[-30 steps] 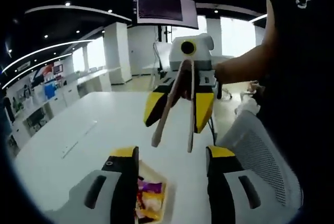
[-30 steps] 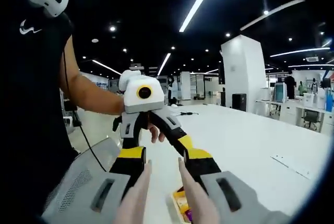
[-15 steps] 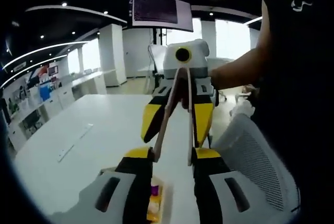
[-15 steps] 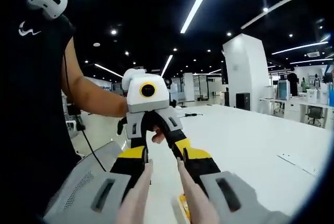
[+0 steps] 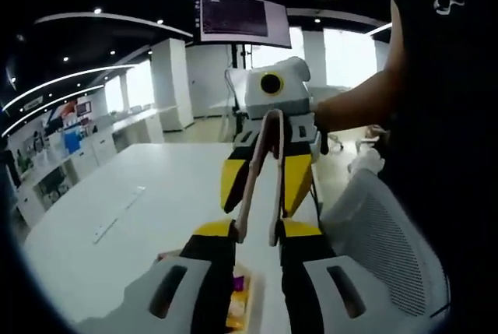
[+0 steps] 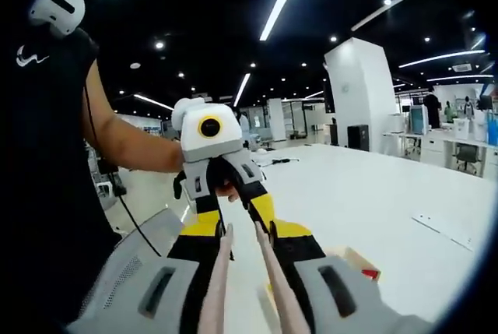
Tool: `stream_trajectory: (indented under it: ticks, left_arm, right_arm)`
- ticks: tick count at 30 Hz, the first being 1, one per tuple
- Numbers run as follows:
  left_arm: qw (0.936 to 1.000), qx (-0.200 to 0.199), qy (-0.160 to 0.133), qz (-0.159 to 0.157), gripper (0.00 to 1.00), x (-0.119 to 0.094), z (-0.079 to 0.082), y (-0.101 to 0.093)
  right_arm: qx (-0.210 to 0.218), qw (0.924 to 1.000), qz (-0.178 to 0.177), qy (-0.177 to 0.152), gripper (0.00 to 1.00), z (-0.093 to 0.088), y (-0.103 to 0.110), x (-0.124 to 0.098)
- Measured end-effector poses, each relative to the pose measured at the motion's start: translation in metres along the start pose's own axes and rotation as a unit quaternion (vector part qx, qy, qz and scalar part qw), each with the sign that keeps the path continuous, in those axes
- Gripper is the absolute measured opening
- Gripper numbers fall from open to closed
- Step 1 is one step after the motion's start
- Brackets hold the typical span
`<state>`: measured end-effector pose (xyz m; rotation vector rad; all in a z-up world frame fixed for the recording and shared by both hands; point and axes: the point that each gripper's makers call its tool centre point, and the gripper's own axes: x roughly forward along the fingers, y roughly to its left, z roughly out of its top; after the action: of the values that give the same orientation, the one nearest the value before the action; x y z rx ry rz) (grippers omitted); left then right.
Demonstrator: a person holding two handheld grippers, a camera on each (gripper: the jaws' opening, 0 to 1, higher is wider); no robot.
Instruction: Place the target food into the container with the food tongs after gripping and lifting it, then release it inside without dropping or visibly crushing the food.
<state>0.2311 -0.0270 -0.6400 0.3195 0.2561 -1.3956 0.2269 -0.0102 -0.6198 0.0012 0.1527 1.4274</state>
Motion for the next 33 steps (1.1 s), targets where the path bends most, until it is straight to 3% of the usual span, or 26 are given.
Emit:
stream_trajectory:
  ticks: [16, 22, 29, 33]
  left_arm:
    - [0.9996, 0.014, 0.023, 0.009, 0.06, -0.016, -0.011, 0.005]
    - [0.9987, 0.037, 0.03, 0.018, 0.03, -0.014, -0.012, 0.003]
    - [0.9982, 0.041, 0.038, 0.022, 0.03, -0.016, -0.019, 0.002]
    - [0.9968, 0.055, 0.052, 0.024, 0.02, -0.014, -0.03, -0.002]
  right_arm:
    - [-0.023, 0.9994, -0.008, 0.026, 0.19, -0.008, -0.003, -0.017]
    - [-0.018, 0.9991, -0.018, 0.034, 0.2, -0.012, -0.005, -0.021]
    - [-0.02, 0.9985, -0.024, 0.046, 0.2, -0.019, -0.005, -0.032]
    - [-0.022, 0.9975, -0.023, 0.063, 0.19, -0.032, -0.001, -0.032]
